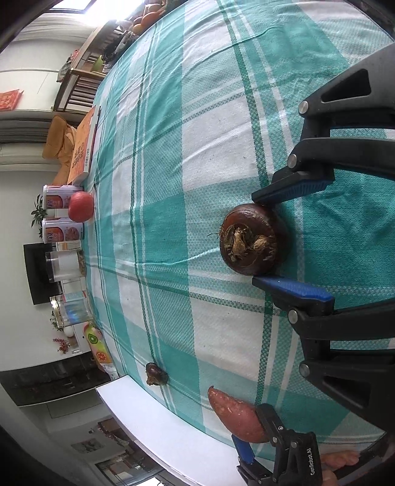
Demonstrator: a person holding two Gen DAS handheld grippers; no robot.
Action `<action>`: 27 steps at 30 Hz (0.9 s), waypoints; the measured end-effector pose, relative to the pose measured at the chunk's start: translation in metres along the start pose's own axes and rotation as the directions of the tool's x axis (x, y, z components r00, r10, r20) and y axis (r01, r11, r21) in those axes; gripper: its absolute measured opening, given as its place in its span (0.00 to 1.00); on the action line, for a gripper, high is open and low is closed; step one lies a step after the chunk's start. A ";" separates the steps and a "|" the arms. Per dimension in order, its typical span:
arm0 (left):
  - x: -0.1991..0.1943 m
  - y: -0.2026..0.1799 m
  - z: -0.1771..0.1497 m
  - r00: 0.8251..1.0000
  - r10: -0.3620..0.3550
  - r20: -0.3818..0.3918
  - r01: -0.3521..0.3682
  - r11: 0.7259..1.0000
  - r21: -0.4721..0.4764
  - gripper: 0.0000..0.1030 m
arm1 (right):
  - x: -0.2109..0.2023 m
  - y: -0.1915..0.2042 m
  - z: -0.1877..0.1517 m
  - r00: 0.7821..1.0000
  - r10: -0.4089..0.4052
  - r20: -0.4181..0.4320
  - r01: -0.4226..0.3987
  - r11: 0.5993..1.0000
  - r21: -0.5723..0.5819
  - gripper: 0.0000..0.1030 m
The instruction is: Organize fruits
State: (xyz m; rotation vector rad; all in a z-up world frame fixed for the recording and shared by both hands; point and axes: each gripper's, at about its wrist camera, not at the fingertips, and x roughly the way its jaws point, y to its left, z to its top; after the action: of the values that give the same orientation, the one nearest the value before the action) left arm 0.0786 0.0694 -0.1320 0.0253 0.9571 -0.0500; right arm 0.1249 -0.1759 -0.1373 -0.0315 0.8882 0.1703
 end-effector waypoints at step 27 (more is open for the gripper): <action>0.021 -0.034 0.040 1.000 0.024 -0.019 -0.020 0.986 0.167 0.92 | 0.010 0.006 0.000 0.999 -0.032 -0.029 0.031 0.999 -0.039 0.93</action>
State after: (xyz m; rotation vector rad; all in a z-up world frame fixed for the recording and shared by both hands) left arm 0.1210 0.0332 -0.1259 0.1917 0.9711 -0.1098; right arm 0.1296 -0.1691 -0.1447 -0.0844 0.9138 0.1582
